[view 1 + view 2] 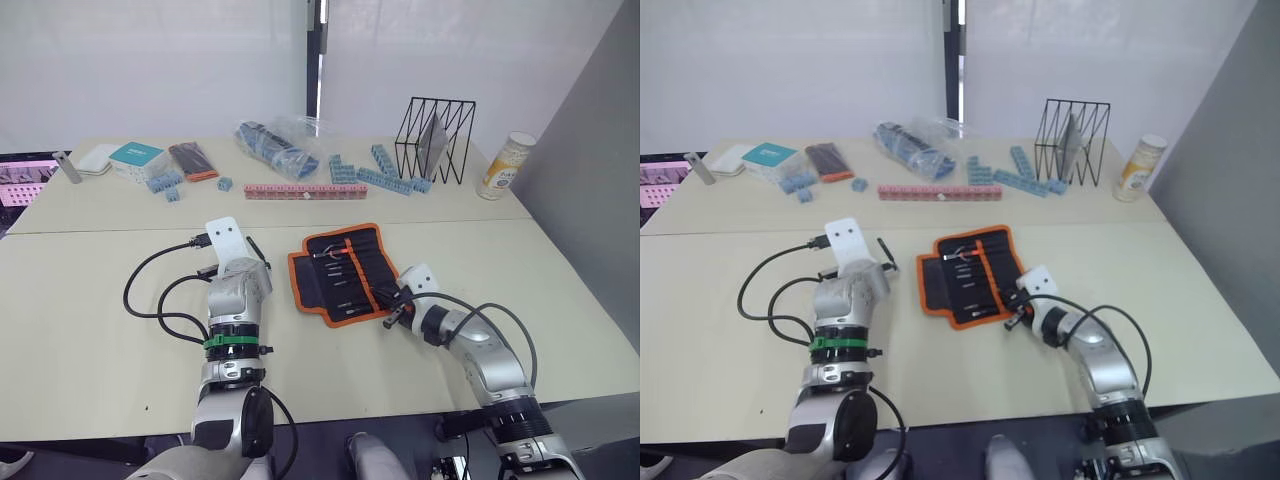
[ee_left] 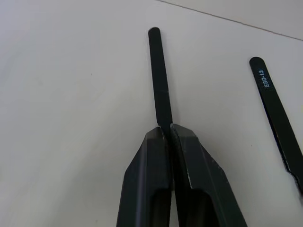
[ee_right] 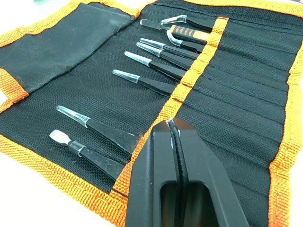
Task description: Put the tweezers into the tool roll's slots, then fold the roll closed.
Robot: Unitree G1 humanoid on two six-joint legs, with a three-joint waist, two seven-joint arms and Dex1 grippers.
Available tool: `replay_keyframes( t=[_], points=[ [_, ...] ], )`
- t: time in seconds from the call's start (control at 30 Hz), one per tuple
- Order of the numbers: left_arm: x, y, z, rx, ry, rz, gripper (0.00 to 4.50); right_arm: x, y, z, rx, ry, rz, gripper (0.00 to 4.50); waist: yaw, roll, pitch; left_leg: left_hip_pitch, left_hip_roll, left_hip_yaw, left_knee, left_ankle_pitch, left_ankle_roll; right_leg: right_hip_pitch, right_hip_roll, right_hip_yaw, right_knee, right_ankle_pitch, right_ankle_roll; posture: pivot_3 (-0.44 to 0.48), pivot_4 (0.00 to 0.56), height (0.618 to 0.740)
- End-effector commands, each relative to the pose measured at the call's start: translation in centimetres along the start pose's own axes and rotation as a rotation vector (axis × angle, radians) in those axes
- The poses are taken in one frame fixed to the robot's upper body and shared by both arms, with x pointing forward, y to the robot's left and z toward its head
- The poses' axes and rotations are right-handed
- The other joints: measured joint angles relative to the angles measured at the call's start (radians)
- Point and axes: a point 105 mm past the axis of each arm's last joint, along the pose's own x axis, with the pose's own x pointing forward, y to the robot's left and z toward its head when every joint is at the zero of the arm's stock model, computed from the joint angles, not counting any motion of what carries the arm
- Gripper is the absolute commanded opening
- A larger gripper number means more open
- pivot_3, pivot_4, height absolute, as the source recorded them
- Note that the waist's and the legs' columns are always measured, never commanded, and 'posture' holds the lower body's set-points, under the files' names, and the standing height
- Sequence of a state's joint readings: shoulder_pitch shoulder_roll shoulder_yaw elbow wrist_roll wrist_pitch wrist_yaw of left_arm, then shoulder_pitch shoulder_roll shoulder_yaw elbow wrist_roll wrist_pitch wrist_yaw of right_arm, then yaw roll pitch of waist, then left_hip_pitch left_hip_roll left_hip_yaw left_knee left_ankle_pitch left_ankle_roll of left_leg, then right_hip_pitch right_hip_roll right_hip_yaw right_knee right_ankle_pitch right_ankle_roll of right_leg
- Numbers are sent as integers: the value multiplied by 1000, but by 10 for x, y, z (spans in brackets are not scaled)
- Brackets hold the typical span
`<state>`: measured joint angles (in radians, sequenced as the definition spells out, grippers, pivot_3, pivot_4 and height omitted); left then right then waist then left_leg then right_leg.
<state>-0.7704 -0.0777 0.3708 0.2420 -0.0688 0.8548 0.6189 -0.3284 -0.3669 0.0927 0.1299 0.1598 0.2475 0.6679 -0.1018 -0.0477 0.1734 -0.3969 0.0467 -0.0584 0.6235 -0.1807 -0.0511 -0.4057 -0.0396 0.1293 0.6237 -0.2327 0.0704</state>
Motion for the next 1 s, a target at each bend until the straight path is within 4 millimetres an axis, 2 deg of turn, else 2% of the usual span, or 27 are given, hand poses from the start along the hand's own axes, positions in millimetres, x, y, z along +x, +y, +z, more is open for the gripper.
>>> replay_keyframes(
  t=[0.03,0.2,0.27,0.37,0.47,0.57,0.67,0.73,0.9,1.0],
  points=[
    [8,27,-1,-2,-2,70,17,0,9,-18,22,66,29,0,-3,0,0,0,0,0,0,0,0,0,0,0,0,0,0,0,150,737],
    [7,38,27,46,-129,25,17,1,10,-18,23,64,31,0,-10,0,0,0,0,0,-2,0,0,0,0,0,0,0,0,0,150,737],
    [2,36,44,71,-211,-65,17,1,10,-18,24,63,31,0,-8,-1,1,0,0,0,-2,0,0,0,0,0,0,0,0,0,150,737],
    [-33,7,81,119,-461,-481,17,1,11,-18,26,62,31,0,-5,-1,1,-3,0,0,-2,0,0,-3,0,0,0,0,0,0,150,737],
    [-63,-6,93,232,-577,-764,17,1,11,-18,27,59,29,0,2,-1,1,-6,0,0,-2,0,0,-7,0,0,1,0,-1,0,150,737],
    [-91,-18,89,396,-602,-1028,17,1,9,-14,34,33,14,0,1,-1,1,-7,1,1,-2,0,0,-9,0,0,1,0,-2,0,150,737],
    [-114,-28,73,612,-594,-1243,17,0,6,-10,30,17,-1,0,1,-1,1,-9,1,1,-2,0,0,-12,0,0,3,-1,-2,0,150,737],
    [-126,-33,61,695,-551,-1381,17,-1,6,-7,28,9,-4,0,2,-1,1,-10,1,2,-2,0,0,-14,0,0,3,-1,-2,0,150,737],
    [-137,-47,39,866,-474,-1527,17,-5,9,-8,30,5,-16,0,8,-1,1,-13,1,2,-2,0,0,-15,0,0,3,-1,-2,0,150,737],
    [-132,-57,22,981,-395,-1564,17,-6,11,-9,39,2,-25,0,9,0,1,-13,1,2,-2,0,0,-16,0,0,3,-1,-2,0,150,737]
  ],
)
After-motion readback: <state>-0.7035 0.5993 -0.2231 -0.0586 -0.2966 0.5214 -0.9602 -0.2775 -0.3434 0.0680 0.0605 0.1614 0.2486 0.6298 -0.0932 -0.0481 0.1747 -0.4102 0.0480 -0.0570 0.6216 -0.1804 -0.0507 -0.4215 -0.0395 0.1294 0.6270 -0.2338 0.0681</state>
